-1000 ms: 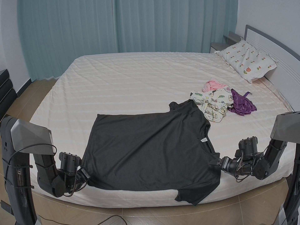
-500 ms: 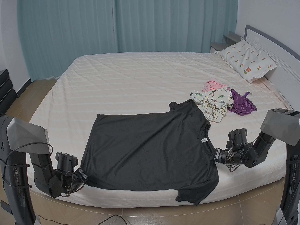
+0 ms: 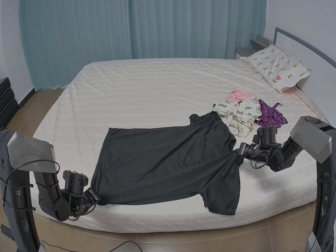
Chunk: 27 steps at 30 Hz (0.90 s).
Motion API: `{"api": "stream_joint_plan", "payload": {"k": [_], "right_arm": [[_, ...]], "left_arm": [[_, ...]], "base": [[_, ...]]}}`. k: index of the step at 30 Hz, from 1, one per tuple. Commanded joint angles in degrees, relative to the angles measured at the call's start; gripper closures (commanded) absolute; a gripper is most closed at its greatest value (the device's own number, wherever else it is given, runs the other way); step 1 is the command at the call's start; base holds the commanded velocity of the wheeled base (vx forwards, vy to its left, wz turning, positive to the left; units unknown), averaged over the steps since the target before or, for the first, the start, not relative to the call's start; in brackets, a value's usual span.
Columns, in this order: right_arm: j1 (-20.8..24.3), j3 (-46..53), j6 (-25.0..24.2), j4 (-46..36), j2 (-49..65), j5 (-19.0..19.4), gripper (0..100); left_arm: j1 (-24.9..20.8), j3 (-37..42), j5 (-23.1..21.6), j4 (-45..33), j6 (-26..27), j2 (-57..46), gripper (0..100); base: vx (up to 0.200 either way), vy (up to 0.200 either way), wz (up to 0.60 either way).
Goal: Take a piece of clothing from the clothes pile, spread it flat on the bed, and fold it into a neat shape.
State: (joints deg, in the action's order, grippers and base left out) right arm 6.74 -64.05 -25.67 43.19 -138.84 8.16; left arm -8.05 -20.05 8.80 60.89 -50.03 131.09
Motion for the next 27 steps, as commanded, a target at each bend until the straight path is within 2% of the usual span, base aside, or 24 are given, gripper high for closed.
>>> {"api": "stream_joint_plan", "payload": {"k": [1,3,4,10,12,18,19,23,27], "right_arm": [[0.6,-5.5,0.7,2.0,-4.7,0.0,100],[0.8,-6.0,0.9,2.6,-6.1,0.0,100],[0.9,-6.0,0.9,2.7,-6.5,0.0,0],[0.4,-5.0,0.5,1.5,-5.8,-0.8,0],[-1.3,-2.6,-0.4,1.1,-2.8,-2.1,0],[-3.4,5.3,-3.1,0.9,4.0,-0.3,0],[-3.0,11.2,-3.5,1.4,6.7,1.0,0],[0.1,22.3,-3.7,1.9,10.5,4.6,0],[2.8,27.6,-3.7,2.0,11.7,5.3,0]], "left_arm": [[0.0,-0.1,0.1,0.1,-0.1,0.1,100],[-0.1,-0.1,0.1,0.2,-0.1,0.1,100],[-0.1,-0.2,0.1,0.1,-0.1,0.1,100],[-0.1,-0.2,0.1,0.2,-0.1,0.1,100],[-0.1,-0.2,0.1,0.2,-0.1,0.1,100],[-0.1,-0.1,-0.2,0.2,-0.1,0.1,100],[-0.1,0.0,-0.2,0.2,-0.1,0.1,100],[-0.1,0.1,-0.3,0.4,-0.1,0.0,100],[-0.1,0.1,-0.3,0.4,-0.2,0.0,100]], "base": [[0.0,0.0,0.0],[0.0,0.0,0.0],[0.0,0.0,0.0],[0.0,0.0,0.0],[0.0,0.0,0.0],[0.0,0.0,0.0],[0.0,0.0,0.0],[0.0,0.0,0.0],[0.0,0.0,0.0]]}}
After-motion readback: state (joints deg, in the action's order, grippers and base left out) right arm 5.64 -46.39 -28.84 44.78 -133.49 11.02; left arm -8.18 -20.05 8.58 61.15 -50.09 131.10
